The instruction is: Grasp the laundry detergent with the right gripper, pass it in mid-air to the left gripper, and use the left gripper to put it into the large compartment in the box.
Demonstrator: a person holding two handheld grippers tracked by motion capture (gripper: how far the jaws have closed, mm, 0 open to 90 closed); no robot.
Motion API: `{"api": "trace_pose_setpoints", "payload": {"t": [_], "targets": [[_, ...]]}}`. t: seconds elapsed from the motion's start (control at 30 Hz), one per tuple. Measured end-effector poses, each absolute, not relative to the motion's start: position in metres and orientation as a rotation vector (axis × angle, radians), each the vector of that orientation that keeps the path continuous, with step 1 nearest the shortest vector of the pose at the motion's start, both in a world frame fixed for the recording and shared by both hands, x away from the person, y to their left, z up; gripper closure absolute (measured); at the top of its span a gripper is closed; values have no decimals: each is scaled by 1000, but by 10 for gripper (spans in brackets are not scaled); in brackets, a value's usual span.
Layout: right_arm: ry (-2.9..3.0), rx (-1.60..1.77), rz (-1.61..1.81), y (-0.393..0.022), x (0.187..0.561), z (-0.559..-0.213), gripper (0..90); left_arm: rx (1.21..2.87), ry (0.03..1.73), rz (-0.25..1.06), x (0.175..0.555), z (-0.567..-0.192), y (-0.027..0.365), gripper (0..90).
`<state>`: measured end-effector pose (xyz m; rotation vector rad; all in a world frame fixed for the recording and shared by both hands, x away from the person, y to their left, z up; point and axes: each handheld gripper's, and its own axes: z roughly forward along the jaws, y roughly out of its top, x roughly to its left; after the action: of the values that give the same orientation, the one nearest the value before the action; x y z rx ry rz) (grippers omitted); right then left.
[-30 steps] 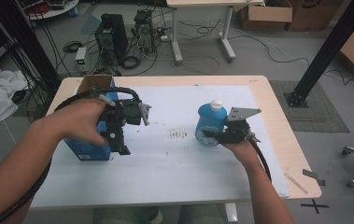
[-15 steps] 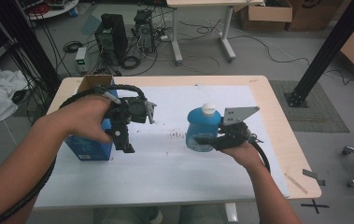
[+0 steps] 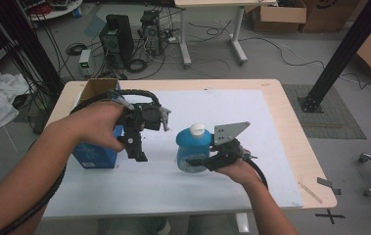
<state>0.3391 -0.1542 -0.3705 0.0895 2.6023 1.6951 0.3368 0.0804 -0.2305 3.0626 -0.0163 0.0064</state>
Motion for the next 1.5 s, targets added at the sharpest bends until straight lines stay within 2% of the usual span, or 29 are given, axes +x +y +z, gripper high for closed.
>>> {"api": "trace_pose_setpoints", "payload": {"t": [0.4, 0.73, 1.1, 1.5], "targets": [[2652, 25, 1709, -105, 338, -392, 448, 3070, -45, -21, 334, -242, 66, 1], [2682, -6, 1679, -75, 337, -394, 450, 3060, -48, -38, 332, -251, 63, 1], [2676, -11, 1696, -65, 339, -393, 450, 3081, -28, -24, 333, -257, 59, 11], [2656, -23, 1703, -62, 339, -393, 450, 3107, -24, -17, 334, -260, 56, 81]]}}
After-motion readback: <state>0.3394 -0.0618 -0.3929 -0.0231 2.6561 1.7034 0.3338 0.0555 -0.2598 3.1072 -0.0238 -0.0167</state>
